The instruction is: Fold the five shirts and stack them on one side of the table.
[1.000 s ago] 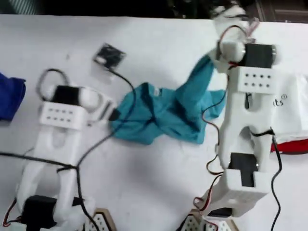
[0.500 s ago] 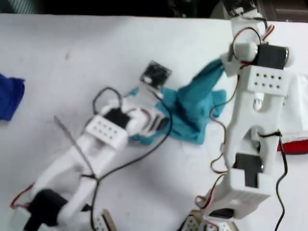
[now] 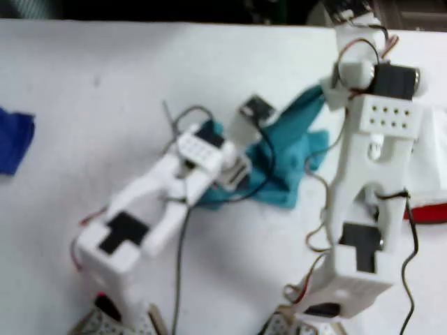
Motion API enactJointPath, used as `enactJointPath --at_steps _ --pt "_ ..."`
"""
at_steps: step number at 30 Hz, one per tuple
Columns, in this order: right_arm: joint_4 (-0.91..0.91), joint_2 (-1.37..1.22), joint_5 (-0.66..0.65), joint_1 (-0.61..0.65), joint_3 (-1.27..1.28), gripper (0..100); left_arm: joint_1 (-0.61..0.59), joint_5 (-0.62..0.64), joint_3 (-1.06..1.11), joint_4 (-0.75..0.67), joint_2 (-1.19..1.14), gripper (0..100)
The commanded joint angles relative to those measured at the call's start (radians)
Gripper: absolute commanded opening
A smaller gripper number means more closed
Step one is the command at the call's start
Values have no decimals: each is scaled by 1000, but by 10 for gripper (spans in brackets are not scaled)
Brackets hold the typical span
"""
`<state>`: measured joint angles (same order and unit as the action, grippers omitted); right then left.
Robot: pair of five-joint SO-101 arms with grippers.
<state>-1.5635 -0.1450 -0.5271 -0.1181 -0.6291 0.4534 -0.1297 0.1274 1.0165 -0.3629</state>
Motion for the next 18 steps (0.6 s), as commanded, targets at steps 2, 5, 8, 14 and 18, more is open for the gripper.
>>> enactJointPath --at_steps 2,5,8,14,18 --pt "-1 35 2 -4 -5 19 7 -75 -183 138 -125 193" --pt "-1 35 -2 -5 -5 19 -30 -78 -285 235 -136 54" --pt "-2 44 -2 -4 -9 19 -84 -77 -381 376 -94 33" --pt "-10 76 -3 1 -9 19 -180 -89 -486 575 62 22" --pt "-85 105 -6 44 -11 19 -223 -226 -482 666 151 22"
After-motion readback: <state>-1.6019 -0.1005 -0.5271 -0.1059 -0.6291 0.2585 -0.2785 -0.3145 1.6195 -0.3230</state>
